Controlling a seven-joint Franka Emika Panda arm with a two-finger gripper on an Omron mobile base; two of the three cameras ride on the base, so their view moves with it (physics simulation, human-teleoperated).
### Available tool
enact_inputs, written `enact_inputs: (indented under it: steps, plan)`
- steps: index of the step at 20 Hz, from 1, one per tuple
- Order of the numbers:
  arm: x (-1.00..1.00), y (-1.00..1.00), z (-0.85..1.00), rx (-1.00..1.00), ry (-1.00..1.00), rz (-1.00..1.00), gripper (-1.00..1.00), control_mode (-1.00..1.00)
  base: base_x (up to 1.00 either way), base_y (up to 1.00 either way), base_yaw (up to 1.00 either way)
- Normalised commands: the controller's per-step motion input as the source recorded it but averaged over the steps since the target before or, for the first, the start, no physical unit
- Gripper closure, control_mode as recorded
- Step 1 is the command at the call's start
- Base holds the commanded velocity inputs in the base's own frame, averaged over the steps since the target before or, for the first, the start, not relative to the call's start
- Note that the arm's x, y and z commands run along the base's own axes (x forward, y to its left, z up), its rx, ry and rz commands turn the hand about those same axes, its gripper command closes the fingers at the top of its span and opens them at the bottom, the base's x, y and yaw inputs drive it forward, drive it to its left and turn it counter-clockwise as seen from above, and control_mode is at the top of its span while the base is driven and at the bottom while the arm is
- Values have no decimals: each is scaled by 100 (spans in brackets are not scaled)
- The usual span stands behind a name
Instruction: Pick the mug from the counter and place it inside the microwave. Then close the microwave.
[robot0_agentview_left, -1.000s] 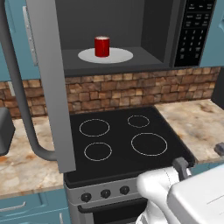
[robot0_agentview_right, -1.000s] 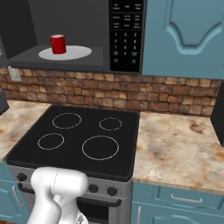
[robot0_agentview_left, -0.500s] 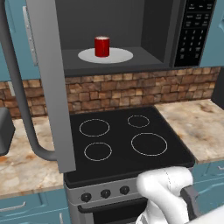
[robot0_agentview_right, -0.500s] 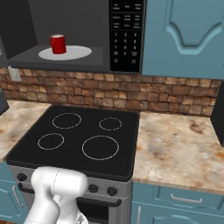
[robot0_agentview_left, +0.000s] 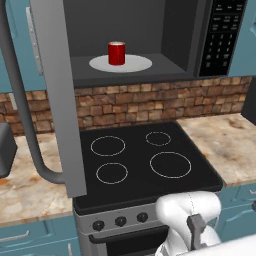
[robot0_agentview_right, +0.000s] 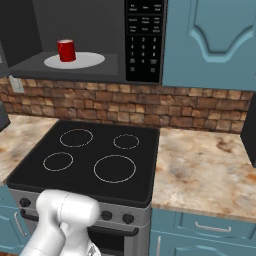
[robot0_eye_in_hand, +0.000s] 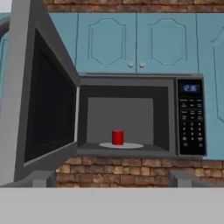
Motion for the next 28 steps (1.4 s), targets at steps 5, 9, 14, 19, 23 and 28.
enact_inputs:
  steps: [5,9,14,19,23,28]
  plan:
    - [19,41,0,-7,0,-21,-100,-100,0,0,0]
    - [11,27,-6,-7,0,-25,-100,-100,0,0,0]
    - [10,21,-12,-6,0,-27,-100,-100,0,0,0]
    - [26,11,-8,-5,2,-25,-100,-100,0,0,0]
    - [37,8,0,-5,4,-22,-100,-100,0,0,0]
    - [16,29,-6,-2,0,-19,-100,-100,0,0,0]
